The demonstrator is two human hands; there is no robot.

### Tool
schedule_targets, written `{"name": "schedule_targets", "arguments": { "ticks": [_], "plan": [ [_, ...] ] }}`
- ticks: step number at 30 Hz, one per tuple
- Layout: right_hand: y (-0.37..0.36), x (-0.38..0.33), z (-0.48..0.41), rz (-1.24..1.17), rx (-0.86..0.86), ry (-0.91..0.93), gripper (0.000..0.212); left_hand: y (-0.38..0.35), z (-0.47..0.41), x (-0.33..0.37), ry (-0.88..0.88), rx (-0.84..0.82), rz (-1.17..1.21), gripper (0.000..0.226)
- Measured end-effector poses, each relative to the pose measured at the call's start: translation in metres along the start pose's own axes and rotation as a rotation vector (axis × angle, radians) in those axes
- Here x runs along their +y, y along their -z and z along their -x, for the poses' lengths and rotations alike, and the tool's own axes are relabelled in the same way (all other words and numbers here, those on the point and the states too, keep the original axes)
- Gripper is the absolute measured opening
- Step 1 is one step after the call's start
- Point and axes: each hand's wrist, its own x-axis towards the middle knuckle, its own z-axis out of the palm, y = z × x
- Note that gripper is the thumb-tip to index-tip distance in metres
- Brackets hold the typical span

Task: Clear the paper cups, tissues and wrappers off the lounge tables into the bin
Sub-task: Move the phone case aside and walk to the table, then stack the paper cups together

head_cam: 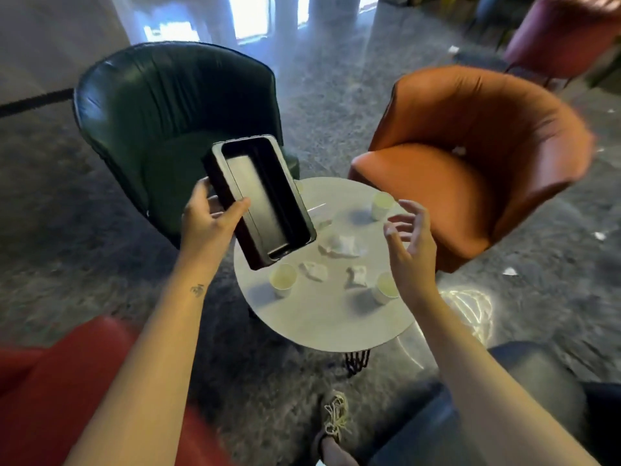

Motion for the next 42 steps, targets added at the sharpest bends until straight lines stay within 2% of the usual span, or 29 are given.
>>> {"name": "schedule_targets", "arguments": {
  "ticks": [4,10,16,21,26,39,42],
  "plan": [
    [0.003,0.045,-0.029,0.02,-0.012,-0.079,0.036,-0.06,-0.024,-0.028,0.04,-0.097,-0.074,0.031],
    [-0.004,0.134,-0.03,0.157,-0.126,-0.203,0.046,-0.131,-0.014,-0.111,0.25,-0.232,-0.173,0.037],
    [-0.006,0.211,0.005,0.42,-0.295,-0.294,0.065,-0.163,0.029,-0.195,0.489,-0.368,-0.255,0.04],
    [-0.016,0.244,0.012,0.48,-0.331,-0.336,0.077,-0.173,0.05,-0.246,0.639,-0.439,-0.29,0.041],
    [-0.024,0.261,0.013,0.479,-0.298,-0.384,0.077,-0.183,0.044,-0.267,0.649,-0.495,-0.362,0.045],
    [-0.026,0.265,0.007,0.448,-0.238,-0.382,0.071,-0.194,0.031,-0.274,0.527,-0.52,-0.514,0.029],
    [-0.025,0.259,0.002,0.432,-0.24,-0.366,0.07,-0.192,0.027,-0.266,0.523,-0.493,-0.517,0.043]
  ]
}}
